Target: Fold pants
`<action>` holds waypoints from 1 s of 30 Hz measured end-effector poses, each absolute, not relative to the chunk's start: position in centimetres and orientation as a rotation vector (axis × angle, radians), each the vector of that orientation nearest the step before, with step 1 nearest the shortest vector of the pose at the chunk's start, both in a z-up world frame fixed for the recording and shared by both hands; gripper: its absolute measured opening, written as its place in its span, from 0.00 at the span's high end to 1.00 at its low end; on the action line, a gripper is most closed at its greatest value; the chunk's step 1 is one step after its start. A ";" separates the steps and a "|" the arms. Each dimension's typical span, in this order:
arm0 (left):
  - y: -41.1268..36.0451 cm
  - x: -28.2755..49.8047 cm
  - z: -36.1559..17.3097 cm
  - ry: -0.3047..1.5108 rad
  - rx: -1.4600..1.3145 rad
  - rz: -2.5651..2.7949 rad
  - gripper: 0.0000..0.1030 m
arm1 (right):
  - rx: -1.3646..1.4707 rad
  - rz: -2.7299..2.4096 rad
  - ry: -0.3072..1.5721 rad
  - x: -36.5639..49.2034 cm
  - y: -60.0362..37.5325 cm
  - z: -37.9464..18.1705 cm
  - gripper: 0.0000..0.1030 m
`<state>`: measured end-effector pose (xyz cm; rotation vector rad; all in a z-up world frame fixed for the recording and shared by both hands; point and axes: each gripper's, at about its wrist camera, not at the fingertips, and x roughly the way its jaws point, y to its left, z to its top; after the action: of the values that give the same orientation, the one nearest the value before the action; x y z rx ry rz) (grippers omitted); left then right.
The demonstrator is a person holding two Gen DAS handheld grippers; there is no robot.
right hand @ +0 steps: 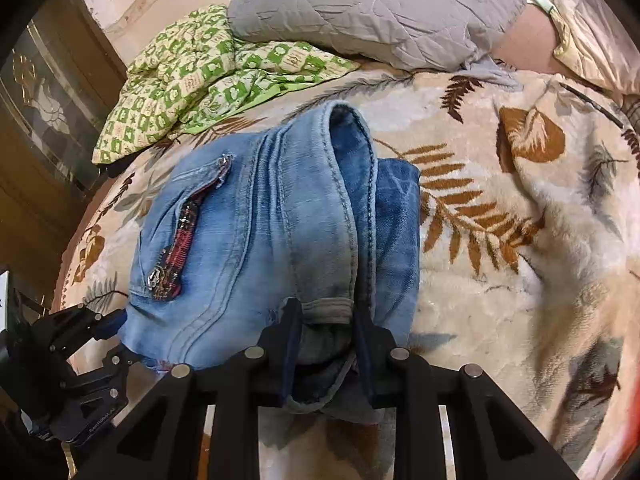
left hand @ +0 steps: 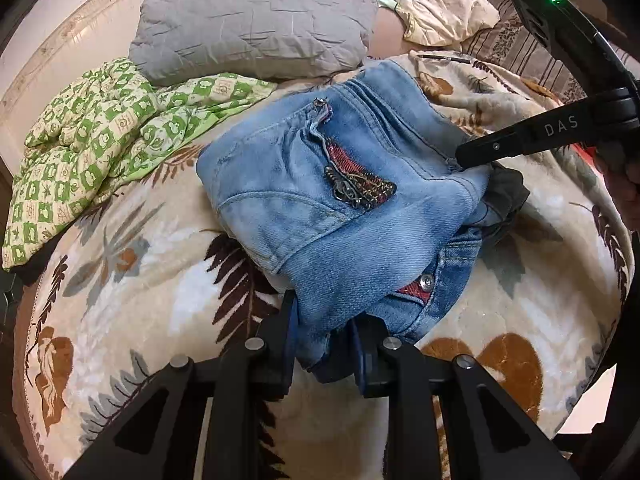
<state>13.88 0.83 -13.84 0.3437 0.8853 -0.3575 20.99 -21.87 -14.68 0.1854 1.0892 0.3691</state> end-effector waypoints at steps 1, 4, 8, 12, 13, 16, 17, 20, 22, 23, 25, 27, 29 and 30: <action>0.8 13.8 -13.8 0.883 0.344 -0.354 0.74 | 0.190 0.373 1.088 21.0 -21.9 -14.7 0.73; 1.2 13.4 -13.1 0.861 0.329 -0.315 0.40 | 0.252 0.383 1.077 21.0 -22.6 -14.3 0.37; 3.2 12.5 -10.5 0.851 0.149 -0.258 0.01 | 0.291 0.318 1.038 19.8 -24.1 -12.4 0.09; 4.8 9.9 -5.7 0.743 -0.049 -0.175 0.00 | 0.177 0.216 0.914 16.2 -24.7 -7.7 0.00; 5.0 8.7 -4.1 0.696 -0.109 -0.153 0.00 | 0.145 0.176 0.872 15.1 -24.8 -6.6 0.00; 4.4 6.2 -1.9 0.645 -0.175 -0.105 0.00 | 0.036 0.046 0.731 10.4 -24.6 -3.4 0.00; 4.1 5.7 -1.6 0.638 -0.178 -0.097 0.00 | 0.025 0.018 0.701 9.0 -24.5 -2.7 0.00; 2.7 4.3 -1.6 0.630 -0.114 -0.046 0.00 | 0.046 -0.016 0.670 5.4 -24.4 -1.8 0.00; 1.7 3.9 -2.0 0.648 -0.073 -0.048 0.00 | 0.057 -0.013 0.687 4.5 -24.4 -2.0 0.00; 1.6 4.1 -2.2 0.657 -0.063 -0.057 0.00 | 0.055 -0.007 0.699 4.2 -24.4 -2.0 0.00; 1.0 3.9 -2.1 0.664 -0.035 -0.060 0.00 | 0.043 -0.013 0.707 3.4 -24.6 -2.0 0.00; 0.7 3.6 -1.9 0.653 -0.028 -0.056 0.00 | 0.046 -0.018 0.711 3.1 -24.9 -1.9 0.00; 0.6 3.5 -1.7 0.654 -0.032 -0.062 0.00 | 0.057 -0.024 0.714 2.9 -25.2 -1.9 0.00; 0.7 3.6 -1.6 0.652 -0.033 -0.061 0.00 | 0.059 -0.026 0.716 2.8 -25.4 -1.8 0.00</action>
<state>3.56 0.67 -1.60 -0.0330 0.6523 -0.0611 2.81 -25.36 -1.84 0.0591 0.7156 -0.0257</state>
